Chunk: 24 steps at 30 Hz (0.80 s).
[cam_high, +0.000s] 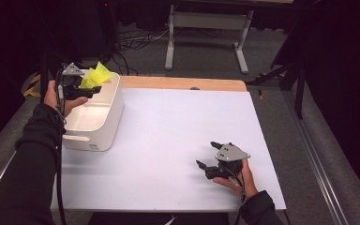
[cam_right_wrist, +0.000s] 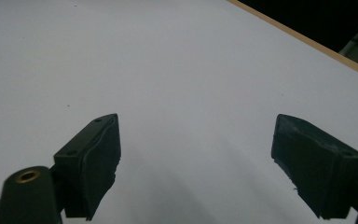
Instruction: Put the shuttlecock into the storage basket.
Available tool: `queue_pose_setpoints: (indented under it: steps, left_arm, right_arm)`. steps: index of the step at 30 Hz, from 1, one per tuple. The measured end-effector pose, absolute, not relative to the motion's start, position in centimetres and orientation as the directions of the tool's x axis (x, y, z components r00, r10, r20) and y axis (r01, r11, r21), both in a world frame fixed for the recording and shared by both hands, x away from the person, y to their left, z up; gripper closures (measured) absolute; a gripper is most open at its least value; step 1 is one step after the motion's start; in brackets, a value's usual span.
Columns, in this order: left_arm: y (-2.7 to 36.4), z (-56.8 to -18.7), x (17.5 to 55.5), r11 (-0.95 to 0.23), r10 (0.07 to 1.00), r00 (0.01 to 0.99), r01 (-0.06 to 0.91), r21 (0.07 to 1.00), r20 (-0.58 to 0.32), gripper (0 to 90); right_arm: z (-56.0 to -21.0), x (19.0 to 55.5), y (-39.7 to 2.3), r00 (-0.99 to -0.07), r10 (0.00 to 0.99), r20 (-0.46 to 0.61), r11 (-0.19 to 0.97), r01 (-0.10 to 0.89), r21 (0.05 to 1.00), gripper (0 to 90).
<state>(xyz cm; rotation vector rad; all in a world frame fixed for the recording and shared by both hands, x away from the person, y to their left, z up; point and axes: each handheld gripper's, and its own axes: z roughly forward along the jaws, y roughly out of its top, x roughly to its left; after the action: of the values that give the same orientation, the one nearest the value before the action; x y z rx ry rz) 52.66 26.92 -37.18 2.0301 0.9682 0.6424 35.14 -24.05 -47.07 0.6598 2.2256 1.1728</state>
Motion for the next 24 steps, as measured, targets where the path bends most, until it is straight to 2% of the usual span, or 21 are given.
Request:
queue_pose_setpoints:
  steps: [18, 24]
  left_arm:
    - [26.3, -38.1, 53.5, -0.449, 0.799, 0.592, 0.476, 0.756, 0.103, 51.4]
    - [25.9, -38.5, 53.8, -0.461, 0.8, 0.593, 0.51, 0.726, 0.091, 45.7]
  right_arm:
    - [-47.2, 35.1, -23.7, -0.749, 0.621, -0.231, 0.513, 0.165, 0.842, 17.0]
    - [-47.2, 35.1, -23.6, -0.756, 0.614, -0.228, 0.517, 0.166, 0.84, 17.1]
